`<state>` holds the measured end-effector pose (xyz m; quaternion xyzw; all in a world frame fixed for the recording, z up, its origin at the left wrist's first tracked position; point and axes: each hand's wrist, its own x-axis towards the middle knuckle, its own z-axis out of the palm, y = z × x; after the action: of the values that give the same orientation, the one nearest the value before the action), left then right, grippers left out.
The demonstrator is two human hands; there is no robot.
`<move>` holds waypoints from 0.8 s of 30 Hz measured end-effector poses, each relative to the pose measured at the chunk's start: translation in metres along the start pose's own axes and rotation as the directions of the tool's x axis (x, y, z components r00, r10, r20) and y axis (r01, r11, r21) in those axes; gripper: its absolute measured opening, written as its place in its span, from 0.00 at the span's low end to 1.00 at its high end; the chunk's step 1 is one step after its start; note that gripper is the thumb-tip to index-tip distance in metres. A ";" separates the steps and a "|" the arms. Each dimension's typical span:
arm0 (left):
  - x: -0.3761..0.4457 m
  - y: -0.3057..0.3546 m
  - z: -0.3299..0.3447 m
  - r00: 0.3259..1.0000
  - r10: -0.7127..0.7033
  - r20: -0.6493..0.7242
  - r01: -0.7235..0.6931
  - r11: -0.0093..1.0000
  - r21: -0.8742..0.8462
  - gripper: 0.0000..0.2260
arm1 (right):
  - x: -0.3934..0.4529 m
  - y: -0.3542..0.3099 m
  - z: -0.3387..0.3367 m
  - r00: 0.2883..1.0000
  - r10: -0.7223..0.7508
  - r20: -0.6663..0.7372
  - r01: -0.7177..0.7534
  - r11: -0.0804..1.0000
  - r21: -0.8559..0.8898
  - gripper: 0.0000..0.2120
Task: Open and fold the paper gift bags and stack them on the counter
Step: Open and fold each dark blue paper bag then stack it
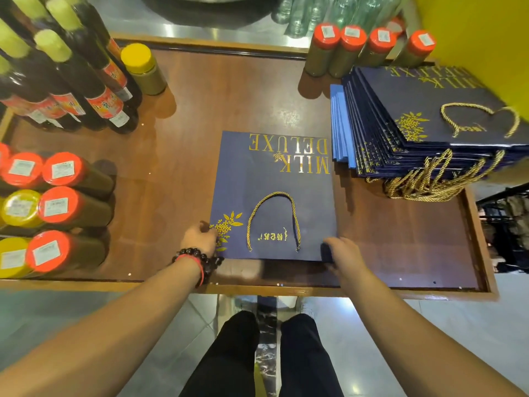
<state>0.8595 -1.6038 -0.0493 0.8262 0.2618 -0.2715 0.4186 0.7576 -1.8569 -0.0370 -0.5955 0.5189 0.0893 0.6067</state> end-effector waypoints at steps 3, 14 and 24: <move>0.009 -0.005 -0.005 0.995 -0.035 0.090 0.052 0.977 -0.204 0.12 | -0.009 -0.006 0.004 0.996 -0.082 0.020 0.084 0.991 -0.104 0.04; -0.017 0.016 -0.046 0.998 0.058 -0.022 -0.062 0.930 -0.363 0.10 | -0.081 -0.079 -0.001 0.894 -0.443 -0.067 0.407 0.864 -0.296 0.05; -0.084 0.157 -0.029 0.898 0.438 0.047 -0.378 0.820 -0.430 0.08 | -0.095 -0.160 -0.085 0.764 -0.545 -0.344 0.529 0.835 -0.150 0.06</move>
<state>0.9098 -1.6775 0.1081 0.7347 0.0986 -0.1732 0.6485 0.7869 -1.9219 0.1545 -0.7378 0.4302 -0.1914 0.4836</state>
